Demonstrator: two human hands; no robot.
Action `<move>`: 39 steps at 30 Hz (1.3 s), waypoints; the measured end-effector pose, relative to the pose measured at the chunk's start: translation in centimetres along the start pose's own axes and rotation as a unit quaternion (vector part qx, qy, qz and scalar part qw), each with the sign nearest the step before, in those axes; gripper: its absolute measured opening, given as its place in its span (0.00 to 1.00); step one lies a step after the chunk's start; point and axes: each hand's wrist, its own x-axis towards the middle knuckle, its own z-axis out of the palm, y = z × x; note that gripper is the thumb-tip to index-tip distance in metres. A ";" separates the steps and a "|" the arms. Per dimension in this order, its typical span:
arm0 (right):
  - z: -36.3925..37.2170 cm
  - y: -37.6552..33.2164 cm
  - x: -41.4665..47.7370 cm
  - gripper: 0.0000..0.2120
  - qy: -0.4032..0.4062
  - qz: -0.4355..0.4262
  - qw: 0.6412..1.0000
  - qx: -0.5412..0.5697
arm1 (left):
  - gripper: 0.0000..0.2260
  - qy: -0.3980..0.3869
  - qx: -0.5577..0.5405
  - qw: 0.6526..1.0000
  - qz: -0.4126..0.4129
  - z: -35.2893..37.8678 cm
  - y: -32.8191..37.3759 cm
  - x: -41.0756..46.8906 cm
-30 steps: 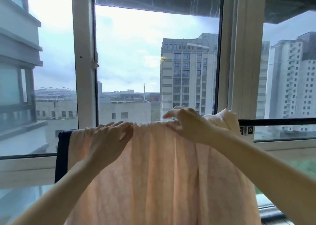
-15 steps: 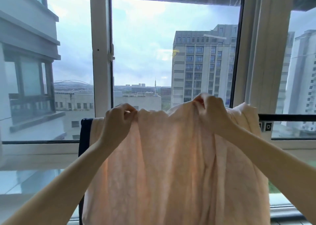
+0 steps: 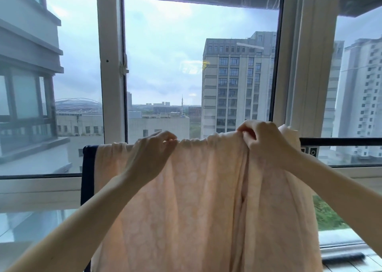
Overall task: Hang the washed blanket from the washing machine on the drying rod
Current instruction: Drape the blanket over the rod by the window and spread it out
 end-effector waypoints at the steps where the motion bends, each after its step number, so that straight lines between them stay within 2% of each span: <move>1: -0.1 -0.1 -0.1 0.09 -0.013 -0.003 1.000 -0.003 | 0.17 -0.013 -0.005 1.000 0.023 0.2 0.3 0.0; 3: -0.4 -0.1 -0.4 0.08 -0.034 0.007 0.999 -0.018 | 0.19 -0.027 0.001 0.998 0.060 0.8 1.0 -0.1; 5: -0.5 0.5 -0.7 0.07 -0.022 0.018 0.994 -0.104 | 0.14 -0.019 -0.001 0.997 0.075 1.3 1.6 0.2; 7: -0.5 1.3 -1.0 0.11 -0.003 0.006 0.987 -0.159 | 0.09 -0.003 -0.013 0.997 0.071 1.7 2.0 0.6; 11: -0.8 2.5 -1.5 0.09 0.009 -0.024 0.991 -0.131 | 0.04 0.017 -0.022 0.999 0.032 2.4 2.8 1.3; 20: -1.4 4.6 -1.8 0.06 0.048 -0.041 0.991 -0.121 | 0.06 0.050 0.000 0.997 -0.066 4.6 4.9 4.4; 23: -1.9 5.8 -1.6 0.05 0.034 -0.022 0.995 -0.095 | 0.06 0.020 -0.002 0.996 -0.090 5.3 5.4 5.1; 29: -3.2 8.5 -2.3 0.05 0.056 0.006 0.990 -0.133 | 0.07 -0.057 -0.043 0.997 0.010 5.9 8.3 4.6; 32: -3.7 9.4 -2.6 0.06 0.065 0.012 0.987 -0.147 | 0.12 -0.078 -0.040 0.995 0.043 6.5 9.2 4.5; 39: -4.4 10.0 -3.6 0.06 0.073 -0.003 0.989 -0.132 | 0.10 -0.045 -0.082 0.996 0.006 7.0 10.1 4.7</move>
